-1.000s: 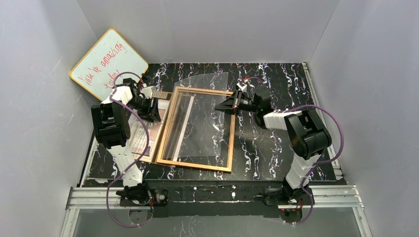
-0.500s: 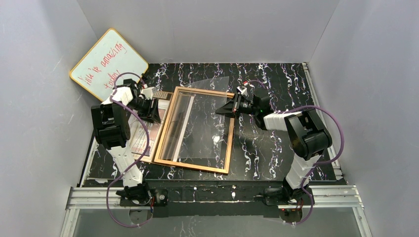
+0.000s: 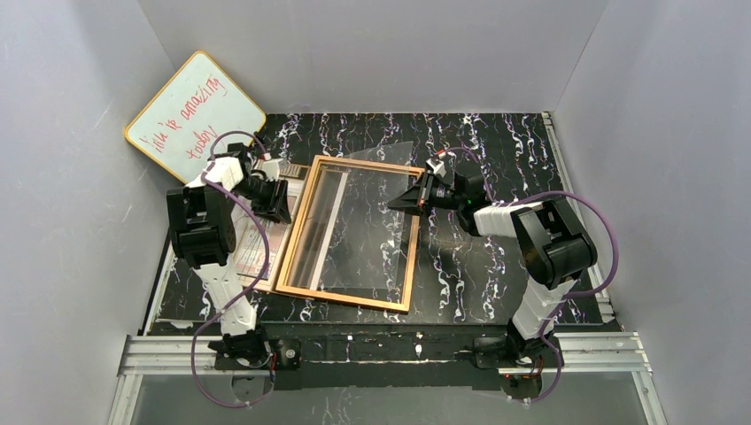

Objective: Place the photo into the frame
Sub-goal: Place the photo frame item in the photo frame.

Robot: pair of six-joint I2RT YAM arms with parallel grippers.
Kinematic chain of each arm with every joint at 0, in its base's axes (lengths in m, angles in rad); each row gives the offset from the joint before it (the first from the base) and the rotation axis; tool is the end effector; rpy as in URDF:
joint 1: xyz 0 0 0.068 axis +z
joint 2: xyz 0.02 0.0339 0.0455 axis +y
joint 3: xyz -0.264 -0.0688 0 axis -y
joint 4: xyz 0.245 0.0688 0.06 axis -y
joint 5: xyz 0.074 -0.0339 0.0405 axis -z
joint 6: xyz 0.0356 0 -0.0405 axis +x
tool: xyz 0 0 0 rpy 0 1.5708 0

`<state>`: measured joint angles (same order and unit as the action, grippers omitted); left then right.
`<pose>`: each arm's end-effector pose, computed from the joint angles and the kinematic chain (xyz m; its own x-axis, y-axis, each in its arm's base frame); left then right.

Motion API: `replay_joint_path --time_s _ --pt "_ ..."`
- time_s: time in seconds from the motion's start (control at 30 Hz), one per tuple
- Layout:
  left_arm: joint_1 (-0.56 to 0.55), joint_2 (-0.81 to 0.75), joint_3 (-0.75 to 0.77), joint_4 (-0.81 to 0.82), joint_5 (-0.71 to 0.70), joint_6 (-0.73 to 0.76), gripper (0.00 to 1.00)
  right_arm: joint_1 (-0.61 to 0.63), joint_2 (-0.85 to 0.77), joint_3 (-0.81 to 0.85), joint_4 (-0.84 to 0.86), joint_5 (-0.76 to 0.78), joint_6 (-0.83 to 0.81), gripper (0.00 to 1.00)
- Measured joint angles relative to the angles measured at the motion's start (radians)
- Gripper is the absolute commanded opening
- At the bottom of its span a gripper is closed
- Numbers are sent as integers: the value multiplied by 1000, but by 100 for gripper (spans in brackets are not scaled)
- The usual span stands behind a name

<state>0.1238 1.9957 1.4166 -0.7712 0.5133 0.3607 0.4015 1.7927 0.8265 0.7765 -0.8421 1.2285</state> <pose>0.3889 0.0308 0.1677 -0.9064 0.1970 -0.3737 0.3408 0.8638 -0.3711 0.3235 0.1662 0.1851 -0.9387 0.2829 -0.1971 -0.1502 0.1790 0.9723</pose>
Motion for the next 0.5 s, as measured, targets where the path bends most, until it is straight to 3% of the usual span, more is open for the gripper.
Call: replay_joint_path --time_s 0.5 --pt "-23 -43 -82 -4 24 43 34 4 0 -25 65 4 58 1"
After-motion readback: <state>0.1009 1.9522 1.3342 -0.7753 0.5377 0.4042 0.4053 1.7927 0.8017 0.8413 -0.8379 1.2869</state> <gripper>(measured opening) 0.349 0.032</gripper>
